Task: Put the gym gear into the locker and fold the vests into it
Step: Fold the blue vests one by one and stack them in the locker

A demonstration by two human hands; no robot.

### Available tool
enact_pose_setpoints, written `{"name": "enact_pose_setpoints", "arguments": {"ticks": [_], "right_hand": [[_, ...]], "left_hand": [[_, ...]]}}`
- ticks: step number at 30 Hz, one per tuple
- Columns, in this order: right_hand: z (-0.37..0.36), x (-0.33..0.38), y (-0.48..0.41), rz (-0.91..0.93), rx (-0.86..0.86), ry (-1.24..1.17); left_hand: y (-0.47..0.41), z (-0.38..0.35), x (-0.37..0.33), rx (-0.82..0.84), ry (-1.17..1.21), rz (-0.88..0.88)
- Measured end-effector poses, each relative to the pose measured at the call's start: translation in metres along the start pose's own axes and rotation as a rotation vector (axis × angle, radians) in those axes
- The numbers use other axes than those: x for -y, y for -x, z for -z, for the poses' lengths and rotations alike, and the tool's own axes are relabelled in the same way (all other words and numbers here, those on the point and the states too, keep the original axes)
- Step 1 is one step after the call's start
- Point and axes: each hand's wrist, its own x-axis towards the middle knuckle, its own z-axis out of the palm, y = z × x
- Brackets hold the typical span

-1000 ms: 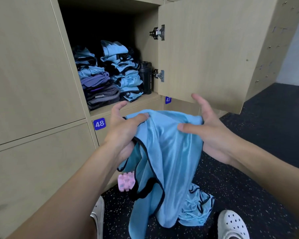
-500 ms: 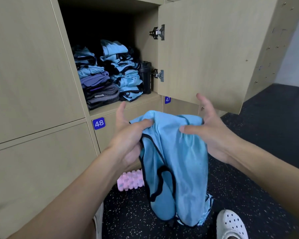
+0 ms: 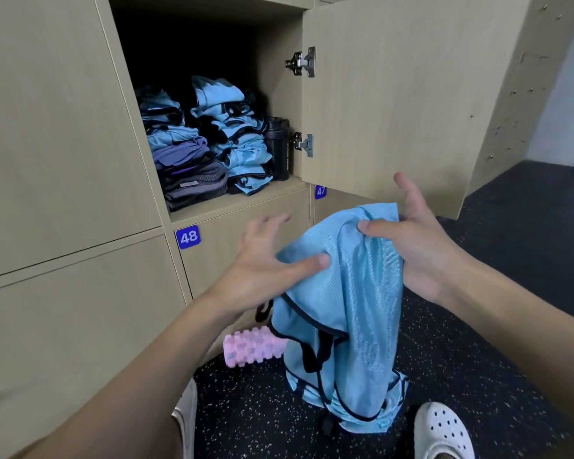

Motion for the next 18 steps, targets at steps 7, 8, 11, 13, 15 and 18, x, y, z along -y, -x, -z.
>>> {"name": "enact_pose_setpoints", "arguments": {"ticks": [7, 8, 11, 13, 15, 18], "right_hand": [[0.000, 0.000, 0.000, -0.010, 0.056, 0.049], [0.002, 0.001, 0.000, -0.018, 0.067, 0.065], [0.011, 0.002, -0.004, -0.041, 0.046, 0.202], [0.018, -0.001, -0.006, -0.012, 0.045, 0.450], [0.018, -0.003, -0.004, 0.026, 0.096, 0.668], [0.016, -0.002, -0.001, 0.018, 0.196, 0.790]], "left_hand": [[-0.006, -0.018, 0.004, 0.056, 0.115, -0.169], [-0.008, -0.017, 0.006, 0.039, 0.072, -0.168], [-0.010, -0.012, 0.007, 0.002, -0.042, -0.181], [-0.010, -0.009, 0.007, -0.007, -0.066, -0.194], [-0.011, -0.005, 0.007, -0.010, -0.063, -0.206], [-0.010, -0.001, 0.005, -0.011, -0.060, -0.225]]}}
